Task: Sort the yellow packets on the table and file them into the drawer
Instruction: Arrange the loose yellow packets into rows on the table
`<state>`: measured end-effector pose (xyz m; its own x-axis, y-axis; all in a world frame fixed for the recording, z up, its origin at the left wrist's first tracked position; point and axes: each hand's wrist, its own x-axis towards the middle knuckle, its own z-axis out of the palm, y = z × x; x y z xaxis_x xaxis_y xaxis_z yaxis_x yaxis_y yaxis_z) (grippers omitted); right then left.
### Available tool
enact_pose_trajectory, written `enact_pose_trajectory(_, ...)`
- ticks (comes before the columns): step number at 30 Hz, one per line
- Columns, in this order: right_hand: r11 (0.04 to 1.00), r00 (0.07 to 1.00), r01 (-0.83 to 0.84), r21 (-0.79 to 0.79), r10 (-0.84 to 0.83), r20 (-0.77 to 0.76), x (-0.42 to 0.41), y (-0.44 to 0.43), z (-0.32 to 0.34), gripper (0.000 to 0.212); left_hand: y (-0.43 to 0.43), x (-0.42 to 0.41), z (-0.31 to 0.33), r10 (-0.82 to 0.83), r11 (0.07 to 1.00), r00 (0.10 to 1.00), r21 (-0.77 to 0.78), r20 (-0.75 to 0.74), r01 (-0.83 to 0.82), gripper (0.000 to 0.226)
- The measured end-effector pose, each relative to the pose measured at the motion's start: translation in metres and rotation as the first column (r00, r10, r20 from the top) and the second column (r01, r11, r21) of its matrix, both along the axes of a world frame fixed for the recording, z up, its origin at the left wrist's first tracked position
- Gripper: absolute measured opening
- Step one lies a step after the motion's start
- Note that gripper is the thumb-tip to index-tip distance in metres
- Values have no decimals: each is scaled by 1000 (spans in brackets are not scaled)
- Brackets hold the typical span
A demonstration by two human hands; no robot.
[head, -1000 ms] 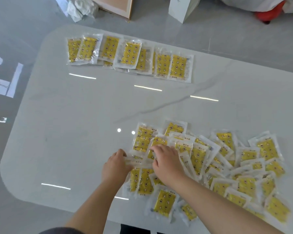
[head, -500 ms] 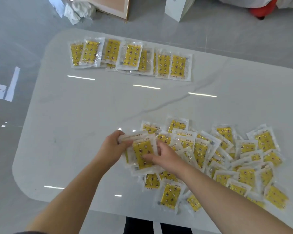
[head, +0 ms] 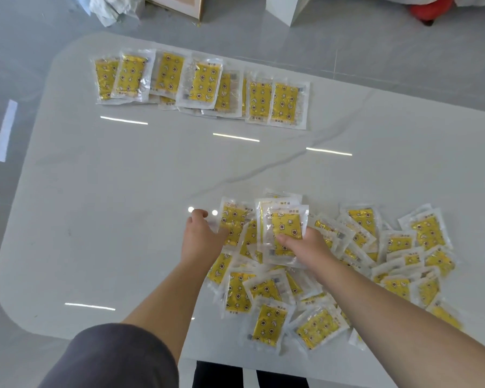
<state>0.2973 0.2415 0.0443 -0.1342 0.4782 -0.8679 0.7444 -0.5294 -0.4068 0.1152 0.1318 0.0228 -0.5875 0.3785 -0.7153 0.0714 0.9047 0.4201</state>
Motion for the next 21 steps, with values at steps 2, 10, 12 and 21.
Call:
enact_pose_trajectory(2,1000,1000,24,-2,-24,2,5,5,-1,15,2,7,-2,-72,997,996,-30,-53,71,72)
enact_pose_trajectory(10,996,996,86,-5,-86,3,15,11,-14,14,19,46,-9,-249,952,944,-232,-214,198,84)
enact_pose_trajectory(12,996,996,87,-18,-87,18,17,11,-20,38,22,50,-16,-252,946,941,-264,-226,190,73)
enact_pose_trajectory(21,983,984,176,-46,-177,-27,25,16,-25,70,25,47,-19,-173,980,981,-112,-87,163,34)
